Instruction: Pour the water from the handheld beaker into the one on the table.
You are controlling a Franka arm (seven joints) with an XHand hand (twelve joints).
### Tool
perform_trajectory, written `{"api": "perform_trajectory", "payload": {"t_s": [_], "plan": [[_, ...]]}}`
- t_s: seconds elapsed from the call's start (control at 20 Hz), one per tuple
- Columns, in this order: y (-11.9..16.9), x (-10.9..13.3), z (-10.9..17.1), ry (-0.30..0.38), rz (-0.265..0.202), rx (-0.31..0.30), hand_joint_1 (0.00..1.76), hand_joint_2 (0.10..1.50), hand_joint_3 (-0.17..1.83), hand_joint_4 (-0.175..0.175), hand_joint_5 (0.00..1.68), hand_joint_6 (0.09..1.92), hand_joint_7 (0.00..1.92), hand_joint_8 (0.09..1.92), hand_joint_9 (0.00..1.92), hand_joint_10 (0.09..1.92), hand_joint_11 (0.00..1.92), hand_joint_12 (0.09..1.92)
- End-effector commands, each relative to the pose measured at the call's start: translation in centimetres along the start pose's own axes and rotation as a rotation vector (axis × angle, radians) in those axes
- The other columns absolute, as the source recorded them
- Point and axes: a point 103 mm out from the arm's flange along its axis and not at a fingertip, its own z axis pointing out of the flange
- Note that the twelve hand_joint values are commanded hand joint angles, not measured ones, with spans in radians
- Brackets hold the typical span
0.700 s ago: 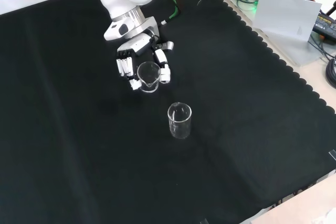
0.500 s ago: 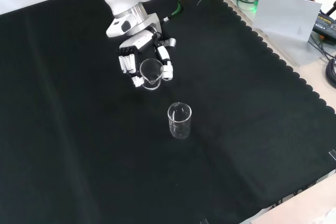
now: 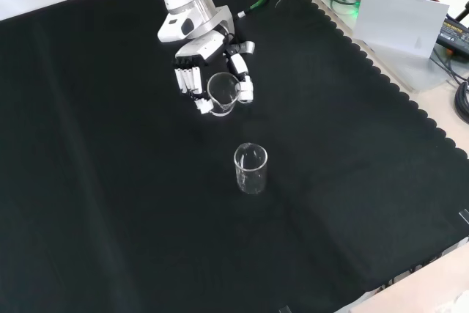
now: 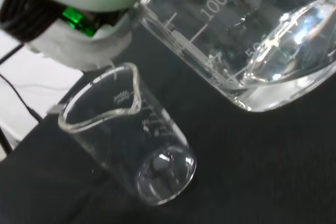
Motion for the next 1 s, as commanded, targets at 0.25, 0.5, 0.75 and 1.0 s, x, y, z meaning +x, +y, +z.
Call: {"api": "perform_trajectory", "payload": {"t_s": [0.25,0.5,0.75,1.0], "plan": [[0.2,2.1,0.4,-0.121,0.003,0.124,1.18,0.62,0.60,0.135,1.54,0.13,1.79,0.09,1.69,0.09,1.23,0.84],[0.7,2.4,0.8,-0.157,0.022,0.163,1.18,0.61,0.62,0.127,1.54,0.13,1.79,0.09,1.69,0.09,1.22,0.84],[1.7,2.6,1.2,-0.205,0.037,0.221,1.18,0.59,0.64,0.117,1.55,0.13,1.78,0.09,1.69,0.09,1.22,0.84],[2.9,2.5,2.2,-0.272,0.068,0.301,1.19,0.58,0.66,0.108,1.55,0.13,1.78,0.09,1.69,0.09,1.22,0.84]]}}
